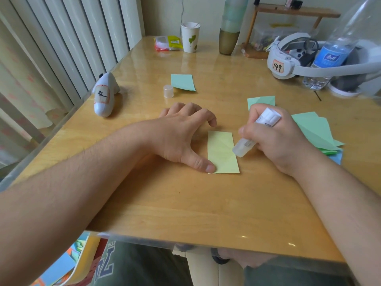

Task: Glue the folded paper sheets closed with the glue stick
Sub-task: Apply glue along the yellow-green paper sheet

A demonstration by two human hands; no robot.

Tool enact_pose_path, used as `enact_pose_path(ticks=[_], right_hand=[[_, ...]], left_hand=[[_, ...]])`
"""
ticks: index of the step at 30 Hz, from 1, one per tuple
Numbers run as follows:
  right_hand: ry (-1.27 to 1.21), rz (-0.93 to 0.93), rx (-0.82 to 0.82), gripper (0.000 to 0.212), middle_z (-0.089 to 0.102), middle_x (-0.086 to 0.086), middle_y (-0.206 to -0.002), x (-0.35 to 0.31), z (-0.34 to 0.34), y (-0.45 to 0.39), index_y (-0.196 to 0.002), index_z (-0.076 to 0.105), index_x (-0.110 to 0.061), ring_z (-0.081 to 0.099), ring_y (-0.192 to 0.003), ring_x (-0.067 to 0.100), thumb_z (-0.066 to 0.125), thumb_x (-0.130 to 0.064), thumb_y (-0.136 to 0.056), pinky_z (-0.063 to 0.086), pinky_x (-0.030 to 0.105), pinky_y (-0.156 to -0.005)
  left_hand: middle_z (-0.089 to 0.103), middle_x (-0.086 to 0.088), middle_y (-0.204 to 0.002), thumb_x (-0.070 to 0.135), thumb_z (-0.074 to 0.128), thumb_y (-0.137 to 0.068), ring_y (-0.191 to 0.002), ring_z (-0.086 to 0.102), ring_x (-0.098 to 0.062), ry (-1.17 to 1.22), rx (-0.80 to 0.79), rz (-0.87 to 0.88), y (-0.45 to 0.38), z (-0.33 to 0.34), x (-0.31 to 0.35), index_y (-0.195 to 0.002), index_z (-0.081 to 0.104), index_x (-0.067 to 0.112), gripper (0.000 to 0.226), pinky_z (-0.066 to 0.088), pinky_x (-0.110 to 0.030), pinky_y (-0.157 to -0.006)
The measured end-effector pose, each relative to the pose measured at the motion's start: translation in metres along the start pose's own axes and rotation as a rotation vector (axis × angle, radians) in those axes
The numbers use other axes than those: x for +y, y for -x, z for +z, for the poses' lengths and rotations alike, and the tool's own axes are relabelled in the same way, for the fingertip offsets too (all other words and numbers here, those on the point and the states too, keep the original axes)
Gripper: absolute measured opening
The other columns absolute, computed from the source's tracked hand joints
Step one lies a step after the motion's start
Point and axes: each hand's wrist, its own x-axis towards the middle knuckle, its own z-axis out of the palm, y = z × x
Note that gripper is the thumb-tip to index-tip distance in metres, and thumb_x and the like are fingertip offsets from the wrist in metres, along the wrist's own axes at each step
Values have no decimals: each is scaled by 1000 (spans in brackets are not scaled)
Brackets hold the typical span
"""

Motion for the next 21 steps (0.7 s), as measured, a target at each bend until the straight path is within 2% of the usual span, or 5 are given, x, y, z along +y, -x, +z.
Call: enact_pose_path(ticks=[3,7,10,16,21], right_hand=[[-123,-6,75,37,30,-5,-53,-1,4,-1,-63,33,-13,28,-51,13,68,-18,-75,26,23,-49],[61,-114,27,30,39,-12,-54,-5,18,5,-67,47,-11,36,-53,9,71,-25,-77,32,22,-51],[175,-112,-33,27,45,-12,-57,-7,26,9,-69,52,-16,42,-58,9,72,-33,-75,35,23,-53],[202,-88,-68,28,47,-11,-58,-5,27,9,-73,54,-19,43,-59,10,75,-38,-74,37,31,-56],[205,-87,-102,29,48,-11,-58,-5,28,10,-72,54,-18,42,-58,8,76,-37,-73,36,28,-55]], left_hand=[[28,17,-136,91,70,-52,-129,22,-15,-6,-2,2,0,0,0,-131,31,54,95,27,-44,-115],[28,15,-137,90,69,-51,-131,22,-17,-10,-3,-3,-1,0,1,-132,31,53,97,26,-42,-115],[28,15,-138,93,66,-47,-132,23,-18,-8,-6,-13,-1,0,1,-132,31,54,99,26,-43,-116],[28,14,-140,92,63,-44,-133,22,-15,4,-23,-19,0,-1,2,-132,30,55,101,25,-42,-115],[29,15,-138,93,62,-43,-133,22,-16,7,-23,-20,2,-1,3,-133,31,55,102,25,-43,-117]])
